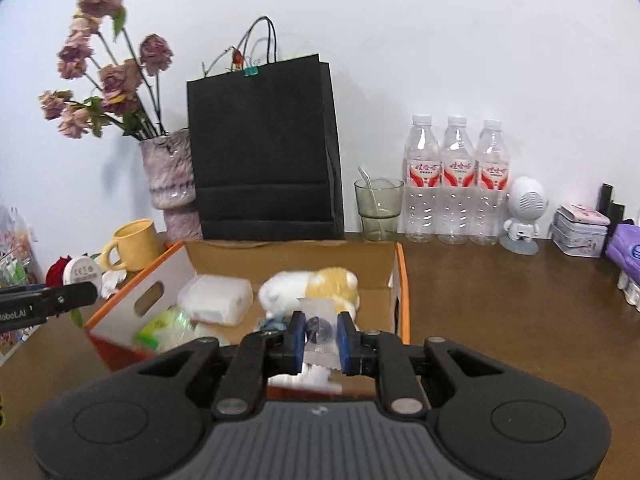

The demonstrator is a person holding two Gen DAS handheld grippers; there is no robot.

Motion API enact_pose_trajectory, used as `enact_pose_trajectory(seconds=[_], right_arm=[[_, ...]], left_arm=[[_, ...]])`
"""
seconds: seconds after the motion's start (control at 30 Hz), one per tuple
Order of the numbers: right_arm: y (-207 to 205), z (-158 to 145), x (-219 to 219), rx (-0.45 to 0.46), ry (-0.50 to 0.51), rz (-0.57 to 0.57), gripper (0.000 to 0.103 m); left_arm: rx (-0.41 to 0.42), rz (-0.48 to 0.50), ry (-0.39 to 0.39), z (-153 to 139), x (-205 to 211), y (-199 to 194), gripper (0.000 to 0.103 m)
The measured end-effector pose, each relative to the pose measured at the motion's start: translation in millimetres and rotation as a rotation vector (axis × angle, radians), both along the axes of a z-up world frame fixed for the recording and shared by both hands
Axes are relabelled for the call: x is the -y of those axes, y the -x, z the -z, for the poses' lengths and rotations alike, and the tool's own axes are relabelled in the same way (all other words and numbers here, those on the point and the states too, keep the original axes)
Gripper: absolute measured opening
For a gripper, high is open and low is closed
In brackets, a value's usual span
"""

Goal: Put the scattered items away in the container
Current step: 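Place the rose and small bag into the cardboard box and open both tools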

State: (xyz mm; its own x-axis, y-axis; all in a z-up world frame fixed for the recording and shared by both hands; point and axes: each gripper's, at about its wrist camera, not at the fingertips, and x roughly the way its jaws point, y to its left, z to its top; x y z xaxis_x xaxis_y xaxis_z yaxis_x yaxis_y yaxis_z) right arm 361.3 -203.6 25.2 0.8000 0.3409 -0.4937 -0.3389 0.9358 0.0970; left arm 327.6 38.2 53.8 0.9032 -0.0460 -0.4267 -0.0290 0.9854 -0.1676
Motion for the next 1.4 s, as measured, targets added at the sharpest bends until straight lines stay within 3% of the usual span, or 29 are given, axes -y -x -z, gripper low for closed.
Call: enact_pose_trajectory(seconds=[0.3, 0.6, 0.7, 0.8, 0.87, 0.93, 0.97, 1.03, 1.17, 1.4], right_arm=[[-71, 46, -22, -0.172, 0.081, 0.04, 0.016], [-71, 58, -32, -0.2, 0.125, 0.004, 0.016], [-72, 61, -35, -0.209, 0.139, -0.007, 0.016], [-70, 61, -36, -0.21, 0.133, -0.029, 0.029], [-67, 59, -38, -0.205, 0.118, -0.054, 0.046], [-62, 55, -40, -0.186, 0.112, -0.075, 0.058], [-59, 52, -41, -0.173, 0.112, -0.077, 0.073], [-53, 46, -41, -0.133, 0.112, -0.069, 0.087], [-43, 33, -31, -0.091, 0.072, -0.058, 0.092], [-6, 16, 3, -0.016, 0.028, -0.021, 0.098]], left_arm=[[-0.18, -0.014, -0.019, 48, 4, -69, 0.05], [-0.237, -0.008, -0.052, 67, 7, -75, 0.05], [-0.228, 0.002, -0.05, 66, 8, -74, 0.06], [-0.208, 0.027, -0.031, 63, 10, -70, 0.073], [-0.185, 0.046, -0.028, 59, 13, -66, 0.084], [-0.157, 0.049, -0.042, 54, 17, -61, 0.103], [-0.133, 0.039, -0.049, 52, 18, -57, 0.103], [-0.102, 0.045, -0.049, 46, 18, -51, 0.103], [-0.046, 0.036, -0.023, 32, 10, -34, 0.103], [0.035, 0.013, -0.088, 20, -10, 17, 0.103]])
